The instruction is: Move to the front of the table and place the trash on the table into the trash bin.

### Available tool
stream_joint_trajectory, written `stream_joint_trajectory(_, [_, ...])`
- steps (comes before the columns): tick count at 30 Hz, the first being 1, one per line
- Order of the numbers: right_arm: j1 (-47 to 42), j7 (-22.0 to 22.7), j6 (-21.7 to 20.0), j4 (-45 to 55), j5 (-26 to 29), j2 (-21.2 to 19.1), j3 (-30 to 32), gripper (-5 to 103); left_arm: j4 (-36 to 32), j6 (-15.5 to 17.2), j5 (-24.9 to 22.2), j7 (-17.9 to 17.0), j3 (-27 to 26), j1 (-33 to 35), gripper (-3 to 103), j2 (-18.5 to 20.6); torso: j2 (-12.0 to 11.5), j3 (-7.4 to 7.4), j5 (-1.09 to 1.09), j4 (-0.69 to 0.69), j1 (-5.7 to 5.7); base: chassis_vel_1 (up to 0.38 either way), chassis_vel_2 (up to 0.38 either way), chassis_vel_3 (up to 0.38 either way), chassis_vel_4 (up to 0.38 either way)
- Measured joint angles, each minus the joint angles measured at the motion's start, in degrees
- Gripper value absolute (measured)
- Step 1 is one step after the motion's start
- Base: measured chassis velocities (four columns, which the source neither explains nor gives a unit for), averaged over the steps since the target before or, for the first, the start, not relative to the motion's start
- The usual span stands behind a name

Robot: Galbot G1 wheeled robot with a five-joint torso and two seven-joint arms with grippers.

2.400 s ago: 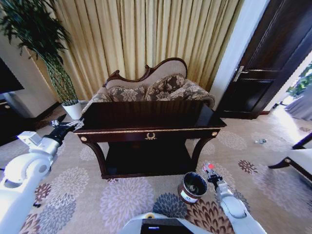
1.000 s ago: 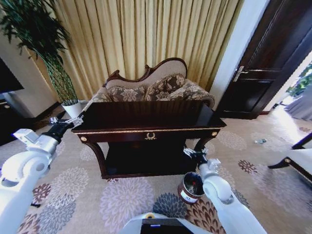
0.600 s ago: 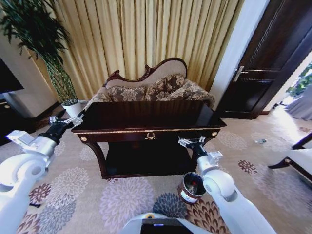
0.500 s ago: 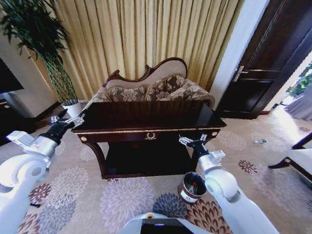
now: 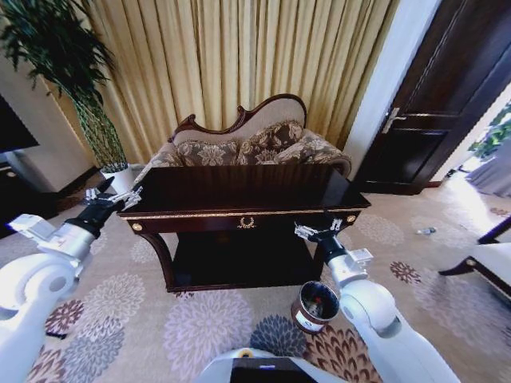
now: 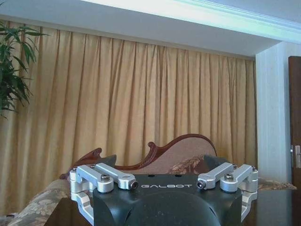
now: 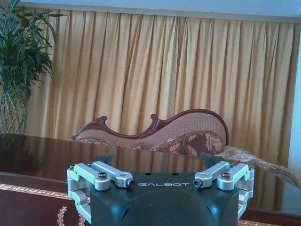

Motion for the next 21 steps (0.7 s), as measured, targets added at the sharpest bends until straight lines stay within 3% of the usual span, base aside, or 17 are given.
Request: stream_joint_trajectory(21, [-0.21,-0.13,0.99,-0.62,-0.02,-0.07,0.36,100,-0.66,0.13,0.17,-0.13,0.33,-0.16,100,0.79,0.01,-0.01,0.00,0.00,-0.02,0.165,-0.161,-0.173,0.162])
